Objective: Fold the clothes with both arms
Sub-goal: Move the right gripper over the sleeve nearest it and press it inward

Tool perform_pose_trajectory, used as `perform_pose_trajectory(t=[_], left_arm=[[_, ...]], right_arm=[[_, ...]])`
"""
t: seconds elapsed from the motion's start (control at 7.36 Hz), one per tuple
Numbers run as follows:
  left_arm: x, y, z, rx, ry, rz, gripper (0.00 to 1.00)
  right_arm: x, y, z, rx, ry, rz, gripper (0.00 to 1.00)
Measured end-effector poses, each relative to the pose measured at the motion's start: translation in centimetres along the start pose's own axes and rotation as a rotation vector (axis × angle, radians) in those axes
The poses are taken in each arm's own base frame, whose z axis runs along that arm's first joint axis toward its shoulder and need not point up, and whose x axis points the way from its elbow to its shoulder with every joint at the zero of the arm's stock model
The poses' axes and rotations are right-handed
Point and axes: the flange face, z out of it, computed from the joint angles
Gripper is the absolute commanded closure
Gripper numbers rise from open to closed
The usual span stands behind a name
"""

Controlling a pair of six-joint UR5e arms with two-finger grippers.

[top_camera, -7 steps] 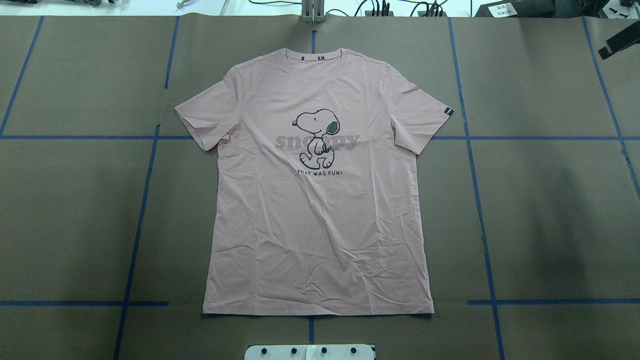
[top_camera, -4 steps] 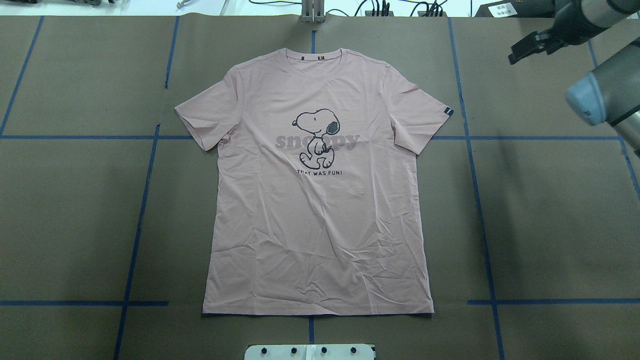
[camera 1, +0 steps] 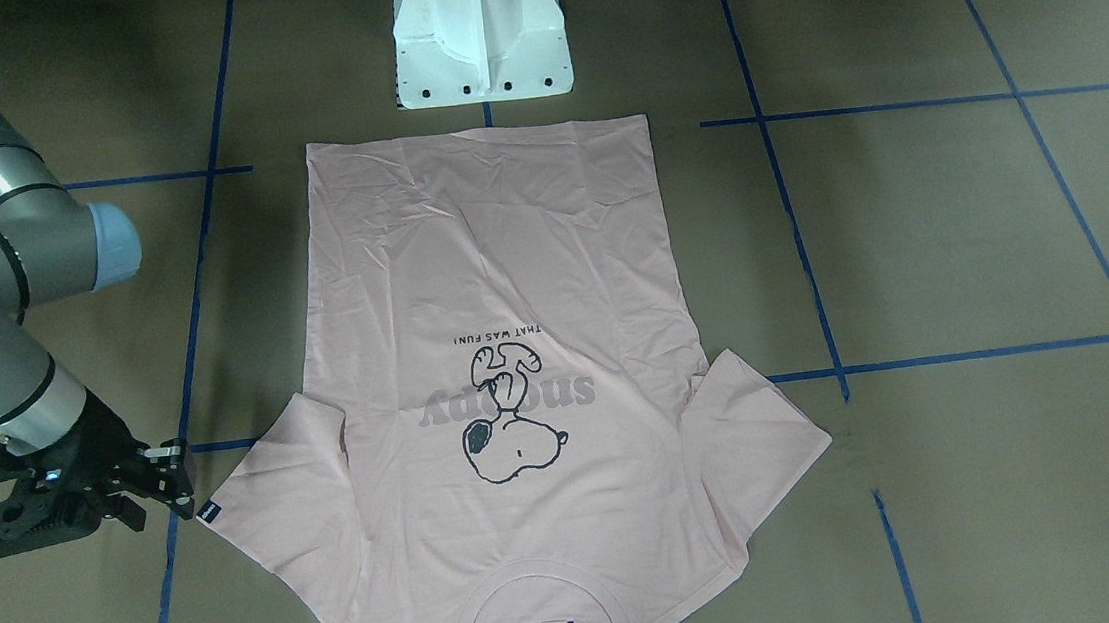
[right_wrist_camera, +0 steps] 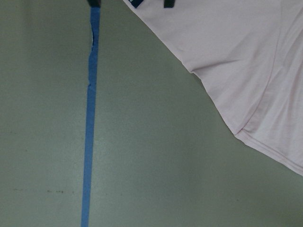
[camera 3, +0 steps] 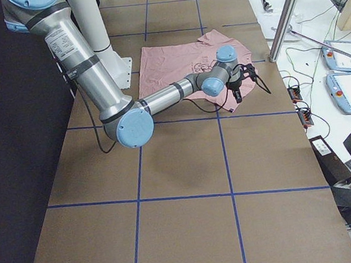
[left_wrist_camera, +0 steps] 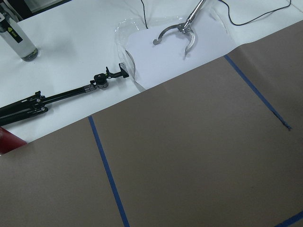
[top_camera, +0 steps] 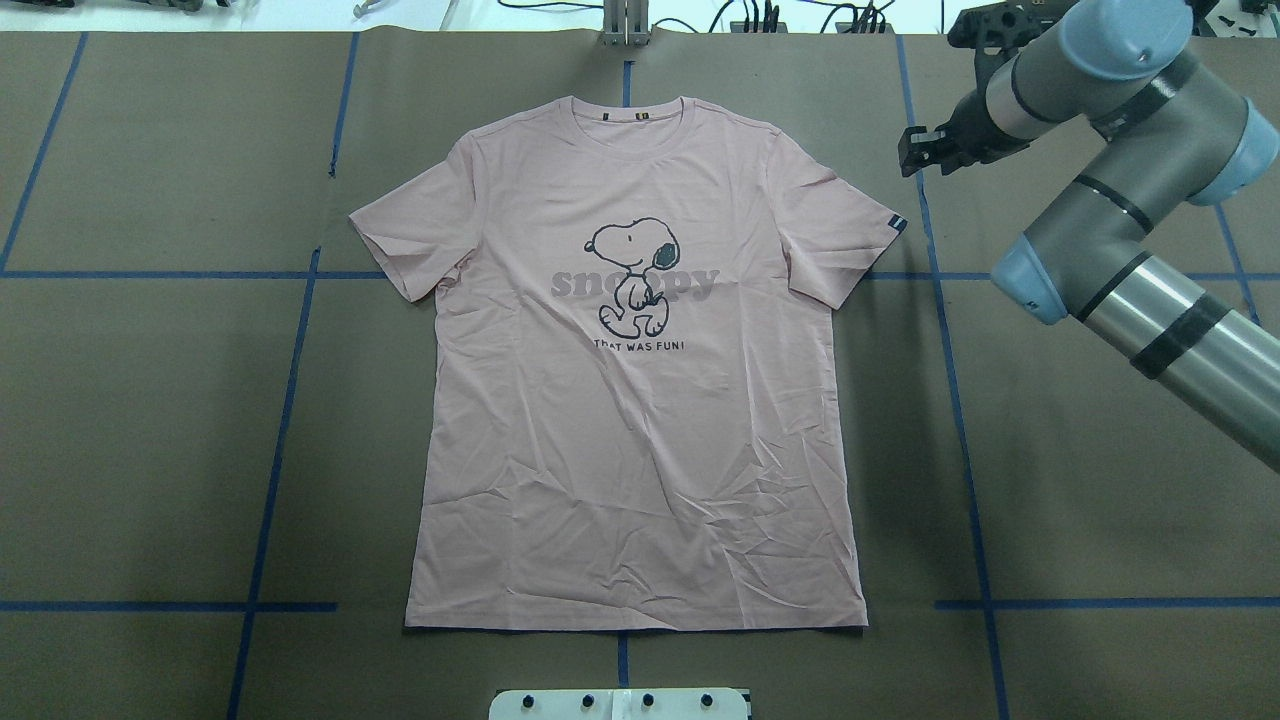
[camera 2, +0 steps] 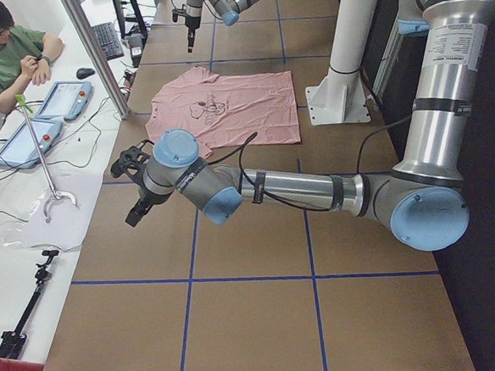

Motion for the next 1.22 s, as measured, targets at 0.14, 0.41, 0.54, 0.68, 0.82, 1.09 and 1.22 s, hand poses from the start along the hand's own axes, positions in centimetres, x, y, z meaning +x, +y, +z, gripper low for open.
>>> perform_pose_trajectory(t=[0.14, 0.41, 0.54, 0.68, 0.82, 1.09, 1.22], left_arm=[[0.0, 0.0, 0.0, 0.001, 0.0, 0.001, 0.0], [0.0, 0.0, 0.0, 0.003, 0.0, 0.002, 0.0], [0.1, 0.0, -0.1, 0.003, 0.0, 0.003, 0.0], [0.1, 0.0, -0.1, 0.003, 0.0, 0.004, 0.0], [0.1, 0.1, -0.1, 0.002, 0.0, 0.004, 0.0], [0.1, 0.3, -0.1, 0.001, 0.0, 0.005, 0.0], [0.1, 0.3, -0.1, 0.002, 0.0, 0.007, 0.0]], right_arm=[[-1.1, 1.2, 1.7, 0.004, 0.017, 0.007, 0.51], [-1.6, 2.5, 3.9, 0.006, 0.04, 0.007, 0.51], [-1.4, 2.7, 4.5, 0.007, 0.054, 0.008, 0.51], [-1.1, 2.7, 5.0, 0.006, 0.064, 0.01, 0.51], [-0.9, 2.8, 5.3, 0.004, 0.071, 0.012, 0.52], [-0.8, 3.1, 5.9, 0.002, 0.082, 0.01, 0.52], [-0.9, 3.3, 6.2, 0.003, 0.085, 0.007, 0.52]])
